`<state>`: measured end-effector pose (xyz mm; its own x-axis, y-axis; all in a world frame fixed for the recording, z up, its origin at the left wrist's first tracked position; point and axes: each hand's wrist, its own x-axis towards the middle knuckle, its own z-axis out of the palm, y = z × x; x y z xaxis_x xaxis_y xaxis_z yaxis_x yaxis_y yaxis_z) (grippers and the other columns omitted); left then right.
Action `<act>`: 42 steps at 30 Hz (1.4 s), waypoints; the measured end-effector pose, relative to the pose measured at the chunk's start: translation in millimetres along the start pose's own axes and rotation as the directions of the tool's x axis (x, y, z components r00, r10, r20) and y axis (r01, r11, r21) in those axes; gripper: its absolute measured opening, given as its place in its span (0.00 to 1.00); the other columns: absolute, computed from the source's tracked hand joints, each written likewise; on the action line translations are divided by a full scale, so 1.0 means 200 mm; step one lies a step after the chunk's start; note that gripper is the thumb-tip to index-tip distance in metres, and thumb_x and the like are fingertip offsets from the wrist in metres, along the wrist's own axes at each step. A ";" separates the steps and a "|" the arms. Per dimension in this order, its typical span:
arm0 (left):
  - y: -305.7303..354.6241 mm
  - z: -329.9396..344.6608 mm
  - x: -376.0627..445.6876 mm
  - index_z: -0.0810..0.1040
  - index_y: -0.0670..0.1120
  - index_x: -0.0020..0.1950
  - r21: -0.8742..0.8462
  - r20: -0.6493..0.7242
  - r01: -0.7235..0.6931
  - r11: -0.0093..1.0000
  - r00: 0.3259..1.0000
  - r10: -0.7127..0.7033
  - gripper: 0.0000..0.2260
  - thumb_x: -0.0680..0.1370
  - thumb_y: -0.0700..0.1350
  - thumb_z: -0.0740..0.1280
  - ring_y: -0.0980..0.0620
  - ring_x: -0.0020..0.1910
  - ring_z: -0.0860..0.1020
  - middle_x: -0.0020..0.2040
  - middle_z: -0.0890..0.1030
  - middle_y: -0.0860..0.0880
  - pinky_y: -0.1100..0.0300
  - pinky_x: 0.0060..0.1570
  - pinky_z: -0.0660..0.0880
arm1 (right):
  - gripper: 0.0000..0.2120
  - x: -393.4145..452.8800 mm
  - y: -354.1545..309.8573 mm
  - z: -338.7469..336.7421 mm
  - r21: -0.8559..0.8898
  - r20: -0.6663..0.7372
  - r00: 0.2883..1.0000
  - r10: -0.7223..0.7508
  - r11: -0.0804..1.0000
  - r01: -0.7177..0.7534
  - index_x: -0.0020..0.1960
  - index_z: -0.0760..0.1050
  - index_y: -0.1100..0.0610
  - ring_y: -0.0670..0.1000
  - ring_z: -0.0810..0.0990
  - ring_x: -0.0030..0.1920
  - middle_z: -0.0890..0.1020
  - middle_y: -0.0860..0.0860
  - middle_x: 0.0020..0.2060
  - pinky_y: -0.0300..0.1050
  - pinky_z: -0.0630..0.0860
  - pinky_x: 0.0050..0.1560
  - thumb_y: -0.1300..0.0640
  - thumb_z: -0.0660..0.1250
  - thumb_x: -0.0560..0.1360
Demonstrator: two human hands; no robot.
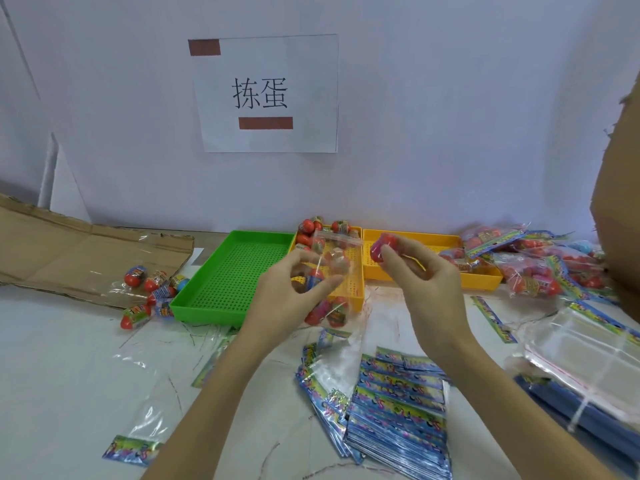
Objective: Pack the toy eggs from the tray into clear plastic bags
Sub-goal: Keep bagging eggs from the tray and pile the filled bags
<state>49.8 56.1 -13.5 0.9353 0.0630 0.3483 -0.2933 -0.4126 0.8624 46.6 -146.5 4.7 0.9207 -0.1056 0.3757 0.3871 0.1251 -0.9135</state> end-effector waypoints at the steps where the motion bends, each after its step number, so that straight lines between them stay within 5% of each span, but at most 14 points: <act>1: 0.01 0.01 -0.01 0.81 0.57 0.54 0.018 0.018 -0.034 0.999 0.999 0.034 0.15 0.71 0.59 0.79 0.52 0.46 0.85 0.48 0.85 0.55 0.54 0.49 0.83 | 0.11 -0.01 -0.03 0.00 -0.023 0.011 0.999 -0.045 0.999 0.045 0.60 0.84 0.53 0.49 0.85 0.57 0.88 0.49 0.52 0.39 0.81 0.58 0.55 0.74 0.78; 7: 0.04 0.04 -0.04 0.80 0.60 0.56 0.068 0.077 -0.245 0.967 0.968 0.239 0.15 0.73 0.58 0.79 0.55 0.41 0.84 0.46 0.85 0.59 0.60 0.40 0.82 | 0.14 -0.04 -0.08 0.00 -0.215 0.146 0.939 -0.313 0.916 0.339 0.62 0.81 0.51 0.51 0.85 0.58 0.85 0.50 0.57 0.47 0.84 0.49 0.61 0.75 0.78; 11: 0.04 0.05 -0.04 0.79 0.57 0.58 0.072 0.042 -0.292 0.954 0.956 0.289 0.16 0.74 0.56 0.79 0.55 0.39 0.82 0.46 0.84 0.58 0.57 0.37 0.82 | 0.15 -0.05 -0.07 -0.01 -0.479 0.291 0.834 -0.469 0.683 0.551 0.63 0.79 0.49 0.42 0.83 0.50 0.81 0.45 0.56 0.34 0.79 0.38 0.60 0.73 0.78; 17: 0.03 0.03 -0.04 0.75 0.63 0.61 0.173 0.064 -0.404 0.898 0.915 0.399 0.18 0.75 0.59 0.77 0.59 0.44 0.80 0.51 0.81 0.66 0.67 0.41 0.76 | 0.14 -0.03 -0.07 -0.02 -0.596 0.398 0.738 -0.544 0.459 0.659 0.65 0.78 0.52 0.43 0.79 0.37 0.80 0.41 0.56 0.27 0.72 0.38 0.54 0.71 0.80; 22: 0.03 0.04 -0.04 0.74 0.63 0.62 0.198 0.061 -0.440 0.876 0.897 0.437 0.18 0.76 0.61 0.75 0.60 0.44 0.80 0.50 0.80 0.66 0.72 0.40 0.74 | 0.14 -0.05 -0.06 -0.02 -0.494 0.331 0.808 -0.487 0.640 0.588 0.64 0.77 0.51 0.45 0.83 0.34 0.82 0.39 0.55 0.35 0.76 0.33 0.55 0.73 0.79; 26: 0.02 0.04 -0.04 0.78 0.59 0.60 0.141 0.023 -0.400 0.906 0.916 0.401 0.14 0.78 0.60 0.73 0.57 0.42 0.81 0.50 0.82 0.64 0.64 0.39 0.78 | 0.13 -0.04 -0.04 -0.03 -0.617 0.388 0.781 -0.489 0.492 0.614 0.64 0.75 0.51 0.43 0.80 0.33 0.77 0.34 0.53 0.27 0.71 0.36 0.54 0.71 0.80; 29: 0.01 0.04 -0.03 0.81 0.55 0.61 0.115 0.008 -0.356 0.927 0.934 0.357 0.14 0.79 0.58 0.73 0.56 0.42 0.81 0.49 0.83 0.61 0.63 0.39 0.77 | 0.13 -0.02 -0.04 -0.05 -0.650 0.373 0.803 -0.465 0.487 0.584 0.63 0.76 0.51 0.43 0.80 0.33 0.74 0.30 0.49 0.28 0.72 0.37 0.55 0.72 0.80; 31: 0.01 0.04 -0.03 0.81 0.54 0.65 0.107 0.031 -0.329 0.938 0.944 0.327 0.14 0.80 0.55 0.71 0.55 0.42 0.81 0.49 0.84 0.59 0.59 0.41 0.79 | 0.12 -0.01 -0.05 -0.06 -0.658 0.357 0.795 -0.491 0.471 0.587 0.63 0.77 0.52 0.44 0.80 0.34 0.78 0.35 0.51 0.28 0.71 0.37 0.56 0.71 0.80; 34: 0.01 0.05 -0.03 0.77 0.53 0.72 0.108 0.099 -0.298 0.948 0.952 0.288 0.19 0.83 0.56 0.64 0.56 0.43 0.80 0.51 0.84 0.56 0.57 0.45 0.78 | 0.12 -0.01 -0.06 -0.06 -0.577 0.195 0.830 -0.523 0.623 0.528 0.64 0.77 0.52 0.46 0.82 0.35 0.82 0.44 0.54 0.32 0.74 0.36 0.58 0.70 0.81; 37: 0.02 0.04 -0.03 0.74 0.51 0.77 0.080 0.147 -0.292 0.953 0.949 0.278 0.23 0.83 0.58 0.60 0.64 0.44 0.78 0.54 0.85 0.55 0.65 0.49 0.75 | 0.12 -0.03 -0.09 -0.04 -0.299 0.019 0.891 -0.454 0.848 0.438 0.66 0.75 0.53 0.52 0.85 0.37 0.82 0.48 0.56 0.36 0.75 0.31 0.56 0.67 0.83; 40: 0.03 0.05 -0.03 0.71 0.54 0.78 0.073 0.159 -0.316 0.946 0.940 0.302 0.22 0.84 0.57 0.60 0.66 0.45 0.77 0.55 0.84 0.56 0.70 0.48 0.71 | 0.12 -0.05 -0.10 0.00 -0.129 0.044 0.896 -0.442 0.887 0.444 0.66 0.74 0.54 0.56 0.86 0.47 0.83 0.51 0.54 0.40 0.78 0.33 0.57 0.67 0.83; 42: 0.03 0.05 -0.03 0.71 0.59 0.77 0.041 0.176 -0.321 0.946 0.934 0.310 0.20 0.85 0.56 0.61 0.57 0.39 0.76 0.50 0.83 0.51 0.61 0.44 0.75 | 0.12 -0.06 -0.09 0.01 -0.147 0.114 0.880 -0.462 0.868 0.474 0.65 0.74 0.53 0.56 0.84 0.51 0.82 0.53 0.55 0.43 0.81 0.36 0.59 0.67 0.82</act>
<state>44.2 43.9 -15.2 0.8179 -0.2289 0.5279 -0.5699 -0.4482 0.6887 29.0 -145.6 16.9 0.6369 -0.0380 0.7700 0.7656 -0.0862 -0.6375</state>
